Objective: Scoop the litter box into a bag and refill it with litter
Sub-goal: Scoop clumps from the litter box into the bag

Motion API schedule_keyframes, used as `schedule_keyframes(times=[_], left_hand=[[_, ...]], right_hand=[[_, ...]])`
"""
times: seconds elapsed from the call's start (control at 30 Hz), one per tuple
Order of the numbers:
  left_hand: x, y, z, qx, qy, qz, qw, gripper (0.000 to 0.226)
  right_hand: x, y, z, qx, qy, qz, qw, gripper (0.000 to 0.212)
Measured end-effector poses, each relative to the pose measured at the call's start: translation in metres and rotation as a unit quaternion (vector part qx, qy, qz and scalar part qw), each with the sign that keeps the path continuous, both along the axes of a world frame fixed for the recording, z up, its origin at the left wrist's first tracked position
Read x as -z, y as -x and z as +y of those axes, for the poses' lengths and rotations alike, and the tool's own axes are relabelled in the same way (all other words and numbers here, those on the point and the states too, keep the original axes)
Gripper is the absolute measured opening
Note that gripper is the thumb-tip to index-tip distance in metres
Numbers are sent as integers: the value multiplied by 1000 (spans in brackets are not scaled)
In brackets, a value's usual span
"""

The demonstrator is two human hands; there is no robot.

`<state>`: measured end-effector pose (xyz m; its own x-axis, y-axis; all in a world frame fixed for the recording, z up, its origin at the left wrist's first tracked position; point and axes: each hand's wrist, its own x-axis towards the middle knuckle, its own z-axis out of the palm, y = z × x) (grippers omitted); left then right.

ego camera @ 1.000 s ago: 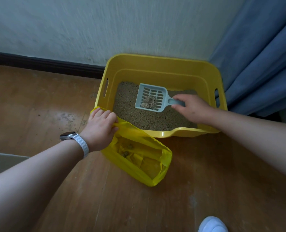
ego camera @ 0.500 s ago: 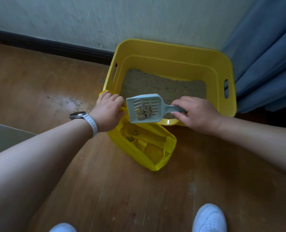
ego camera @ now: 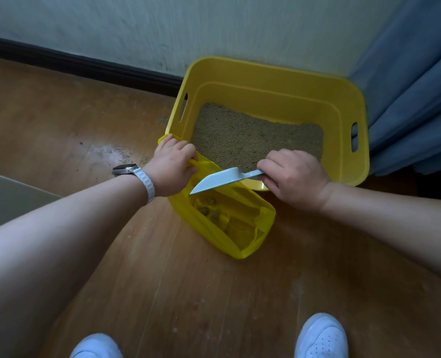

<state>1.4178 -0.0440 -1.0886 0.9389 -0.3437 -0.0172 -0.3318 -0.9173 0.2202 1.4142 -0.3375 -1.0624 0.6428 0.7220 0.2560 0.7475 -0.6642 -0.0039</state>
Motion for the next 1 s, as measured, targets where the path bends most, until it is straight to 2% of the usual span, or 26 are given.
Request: schedule_keyframes(times=[0.17, 0.33, 0.63, 0.73, 0.8, 0.9, 1.0], left_hand=[[1, 0, -1, 1, 2, -7, 1000, 18], [3, 0, 0, 5, 0, -13, 1000, 17], [4, -1, 1, 3, 2, -14, 1000, 16], [4, -1, 0, 7, 6, -16, 1000, 17], [4, 0, 1, 8, 2, -15, 1000, 18], [6, 0, 1, 10, -2, -24, 1000, 19], [7, 0, 0, 12, -9, -26, 1000, 20]], right_hand=[[1, -1, -3, -13, 6, -32, 999, 15], [1, -4, -7, 6, -28, -9, 1000, 15], [7, -6, -9, 2, -25, 5, 1000, 18], [-3, -14, -10, 54, -49, 73, 995, 25], [-17, -27, -13, 126, -44, 173, 976, 26], [-35, -59, -28, 235, 36, 301, 924, 22], [-44, -94, -56, 283, 181, 315, 888, 27]])
